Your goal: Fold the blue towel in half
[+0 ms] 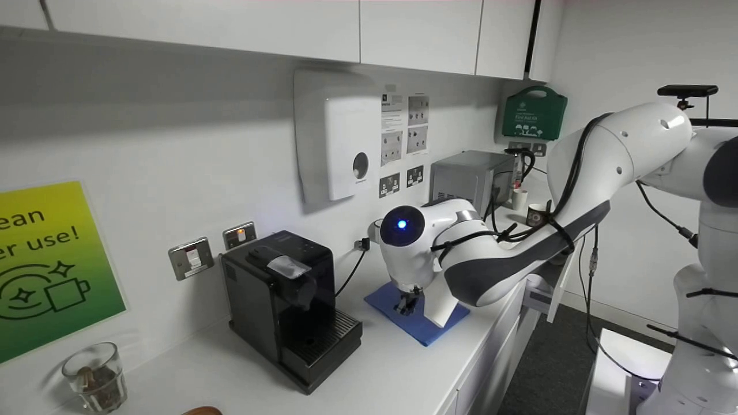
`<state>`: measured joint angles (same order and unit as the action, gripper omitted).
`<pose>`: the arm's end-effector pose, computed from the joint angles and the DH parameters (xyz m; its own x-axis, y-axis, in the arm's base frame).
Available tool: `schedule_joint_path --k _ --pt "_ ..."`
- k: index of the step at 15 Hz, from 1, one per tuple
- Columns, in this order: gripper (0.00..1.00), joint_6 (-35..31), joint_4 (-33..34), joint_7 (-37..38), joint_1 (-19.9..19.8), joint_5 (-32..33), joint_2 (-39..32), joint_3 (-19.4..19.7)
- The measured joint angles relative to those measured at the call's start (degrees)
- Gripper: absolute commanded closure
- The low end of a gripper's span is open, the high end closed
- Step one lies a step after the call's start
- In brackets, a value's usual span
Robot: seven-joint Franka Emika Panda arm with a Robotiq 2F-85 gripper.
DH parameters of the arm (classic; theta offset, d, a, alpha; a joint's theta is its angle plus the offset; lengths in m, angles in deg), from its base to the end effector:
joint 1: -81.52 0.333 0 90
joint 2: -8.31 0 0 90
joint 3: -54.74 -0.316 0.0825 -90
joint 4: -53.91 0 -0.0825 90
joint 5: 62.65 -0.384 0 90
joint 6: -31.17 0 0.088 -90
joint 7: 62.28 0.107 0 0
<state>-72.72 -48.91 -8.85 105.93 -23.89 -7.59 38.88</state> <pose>0.5041 0.3449 0.3942 0.9701 0.0835 0.2279 -0.0484 -0.8536 0.5187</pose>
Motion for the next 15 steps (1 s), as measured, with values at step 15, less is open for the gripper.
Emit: schedule_joint_path --k 15 --pt "0.0 -0.73 -3.67 16.93 0.35 -1.9 10.32 -0.82"
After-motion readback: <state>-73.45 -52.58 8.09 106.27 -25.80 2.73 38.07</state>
